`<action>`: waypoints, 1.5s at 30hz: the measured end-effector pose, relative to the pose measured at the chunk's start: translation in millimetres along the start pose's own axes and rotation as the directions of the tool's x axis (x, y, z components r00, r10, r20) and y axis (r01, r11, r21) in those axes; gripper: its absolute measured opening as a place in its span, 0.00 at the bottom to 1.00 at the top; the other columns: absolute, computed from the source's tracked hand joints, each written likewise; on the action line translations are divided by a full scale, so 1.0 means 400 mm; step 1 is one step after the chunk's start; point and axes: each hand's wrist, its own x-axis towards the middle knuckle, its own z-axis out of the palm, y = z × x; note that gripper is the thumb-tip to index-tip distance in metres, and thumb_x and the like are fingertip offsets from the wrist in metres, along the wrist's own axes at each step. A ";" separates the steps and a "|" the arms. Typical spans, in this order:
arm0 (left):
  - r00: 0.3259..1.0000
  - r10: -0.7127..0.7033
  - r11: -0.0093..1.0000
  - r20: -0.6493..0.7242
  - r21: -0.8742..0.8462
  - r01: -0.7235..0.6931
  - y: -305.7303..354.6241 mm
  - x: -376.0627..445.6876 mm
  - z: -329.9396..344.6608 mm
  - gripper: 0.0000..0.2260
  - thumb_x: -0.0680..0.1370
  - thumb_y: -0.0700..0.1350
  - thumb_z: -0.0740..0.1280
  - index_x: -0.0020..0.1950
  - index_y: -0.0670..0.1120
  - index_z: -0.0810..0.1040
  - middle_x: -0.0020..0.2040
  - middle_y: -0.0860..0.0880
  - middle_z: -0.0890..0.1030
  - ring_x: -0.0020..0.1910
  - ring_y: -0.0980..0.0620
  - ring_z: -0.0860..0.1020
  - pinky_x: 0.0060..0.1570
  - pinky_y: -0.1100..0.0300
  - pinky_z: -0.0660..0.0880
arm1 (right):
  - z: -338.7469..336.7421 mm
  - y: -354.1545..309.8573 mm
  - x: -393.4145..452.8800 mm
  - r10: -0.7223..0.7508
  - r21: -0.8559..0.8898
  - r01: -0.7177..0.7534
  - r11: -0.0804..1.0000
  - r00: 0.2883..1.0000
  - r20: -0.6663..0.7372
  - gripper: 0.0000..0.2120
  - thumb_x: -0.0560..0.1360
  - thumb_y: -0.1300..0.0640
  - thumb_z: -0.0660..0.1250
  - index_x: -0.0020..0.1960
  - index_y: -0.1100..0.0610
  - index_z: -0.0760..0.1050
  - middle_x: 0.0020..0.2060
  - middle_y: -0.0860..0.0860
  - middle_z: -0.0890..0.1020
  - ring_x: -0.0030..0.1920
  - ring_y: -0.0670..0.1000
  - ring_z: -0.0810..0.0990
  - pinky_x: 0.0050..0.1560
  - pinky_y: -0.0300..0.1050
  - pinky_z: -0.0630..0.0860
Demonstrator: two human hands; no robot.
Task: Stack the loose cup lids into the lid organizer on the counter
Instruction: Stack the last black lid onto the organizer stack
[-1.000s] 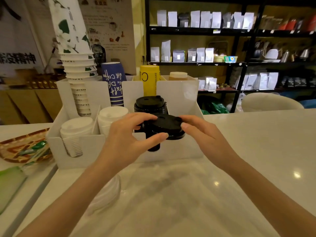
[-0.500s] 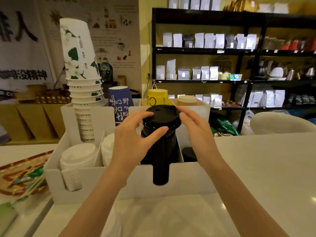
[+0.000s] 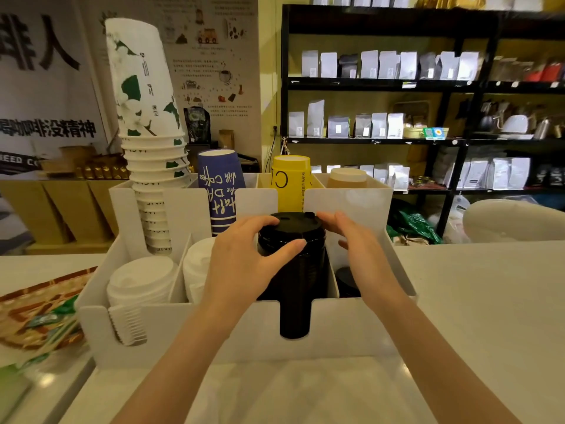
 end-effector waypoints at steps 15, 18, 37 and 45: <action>0.989 -0.065 0.997 0.133 -0.029 0.069 -0.005 0.012 -0.032 0.19 0.67 0.53 0.70 0.56 0.50 0.76 0.52 0.55 0.76 0.54 0.56 0.72 0.52 0.61 0.69 | 0.001 0.016 -0.023 -0.184 -0.160 0.181 0.970 0.983 -0.003 0.10 0.78 0.52 0.53 0.48 0.49 0.74 0.43 0.53 0.78 0.43 0.41 0.74 0.47 0.35 0.70; 0.990 -0.046 0.998 0.133 -0.030 0.050 -0.006 0.011 -0.032 0.20 0.67 0.53 0.70 0.57 0.50 0.75 0.55 0.53 0.77 0.56 0.55 0.72 0.54 0.60 0.69 | -0.002 0.019 -0.022 -0.201 -0.183 0.197 0.963 0.980 -0.005 0.11 0.78 0.51 0.53 0.51 0.48 0.73 0.43 0.46 0.78 0.46 0.42 0.74 0.50 0.38 0.70; 0.993 0.112 0.974 0.044 0.194 -0.118 -0.023 -0.040 0.031 0.20 0.73 0.56 0.61 0.62 0.49 0.68 0.60 0.49 0.72 0.57 0.53 0.69 0.52 0.68 0.64 | -0.014 0.027 -0.011 -0.198 -0.344 0.223 0.912 0.974 0.106 0.15 0.77 0.53 0.55 0.63 0.52 0.68 0.54 0.45 0.75 0.56 0.43 0.72 0.54 0.35 0.67; 0.987 0.053 0.998 0.155 0.031 -0.059 -0.023 -0.030 -0.049 0.16 0.78 0.48 0.56 0.65 0.50 0.68 0.65 0.51 0.71 0.62 0.60 0.66 0.61 0.66 0.61 | 0.053 -0.005 -0.071 -0.465 -0.623 0.447 0.642 0.873 0.148 0.20 0.73 0.46 0.55 0.62 0.53 0.67 0.60 0.51 0.74 0.61 0.49 0.66 0.63 0.43 0.63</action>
